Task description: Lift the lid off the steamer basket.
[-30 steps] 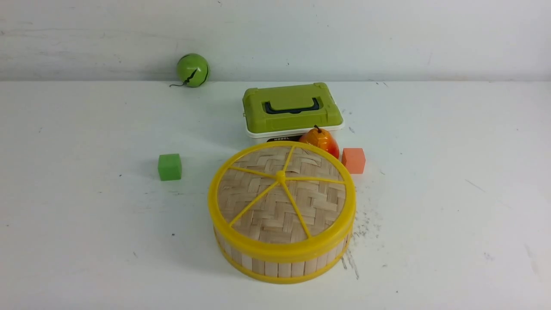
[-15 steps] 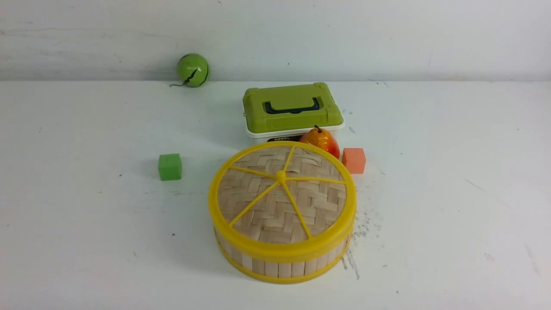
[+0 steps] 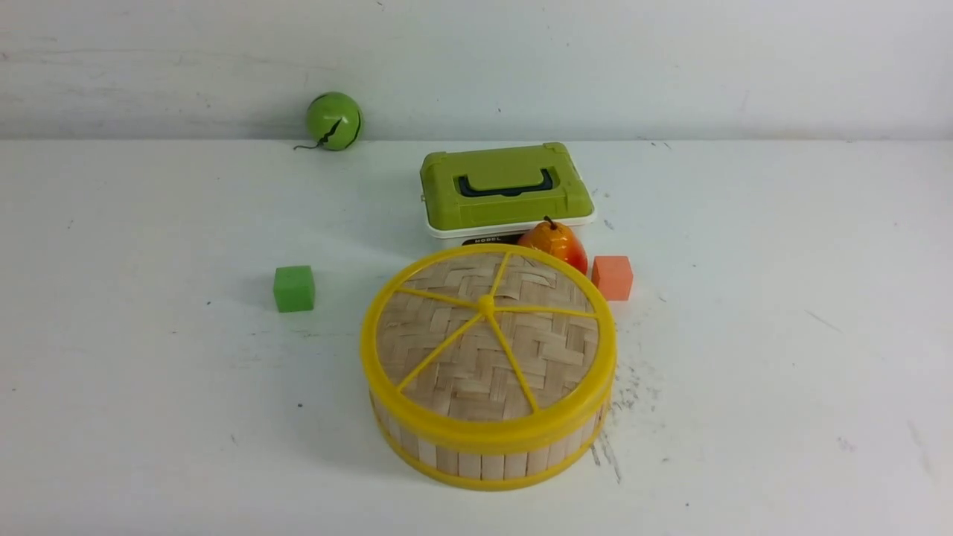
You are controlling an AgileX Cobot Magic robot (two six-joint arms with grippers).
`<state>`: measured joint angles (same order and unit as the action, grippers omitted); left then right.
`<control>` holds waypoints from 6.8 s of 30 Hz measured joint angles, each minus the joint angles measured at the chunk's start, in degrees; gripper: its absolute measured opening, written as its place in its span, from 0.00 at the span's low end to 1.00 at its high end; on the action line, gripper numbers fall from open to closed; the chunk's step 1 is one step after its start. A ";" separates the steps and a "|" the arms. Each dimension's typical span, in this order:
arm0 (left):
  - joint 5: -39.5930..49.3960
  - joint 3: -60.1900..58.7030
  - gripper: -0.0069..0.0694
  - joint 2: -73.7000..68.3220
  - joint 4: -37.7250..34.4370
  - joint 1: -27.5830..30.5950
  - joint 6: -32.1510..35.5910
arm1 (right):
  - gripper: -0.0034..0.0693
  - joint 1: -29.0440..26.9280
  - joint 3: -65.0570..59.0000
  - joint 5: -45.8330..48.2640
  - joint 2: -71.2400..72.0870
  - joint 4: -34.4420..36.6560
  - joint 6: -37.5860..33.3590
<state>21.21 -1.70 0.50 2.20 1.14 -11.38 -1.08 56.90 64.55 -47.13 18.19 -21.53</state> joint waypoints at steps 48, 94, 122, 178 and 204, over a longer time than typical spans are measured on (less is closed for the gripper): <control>0.00 0.00 0.40 0.00 0.00 0.00 0.00 | 0.31 37.00 65.34 6.17 -79.65 -14.52 13.46; 0.00 0.00 0.40 0.00 0.00 0.00 0.00 | 0.21 7.39 17.25 -17.84 -59.66 -11.01 13.65; 0.00 0.00 0.40 0.00 0.00 0.00 0.00 | 0.02 7.34 -13.57 -32.95 12.70 3.95 6.01; 0.06 0.00 0.40 0.00 0.00 0.00 0.00 | 0.03 0.24 -57.98 -42.45 47.70 -17.19 28.36; 0.01 0.00 0.40 0.00 0.00 0.00 0.00 | 0.03 0.24 -57.98 -42.40 47.70 -17.12 28.36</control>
<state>21.23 -1.70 0.50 2.20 1.14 -11.38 -0.84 -1.08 22.15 0.57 1.07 6.83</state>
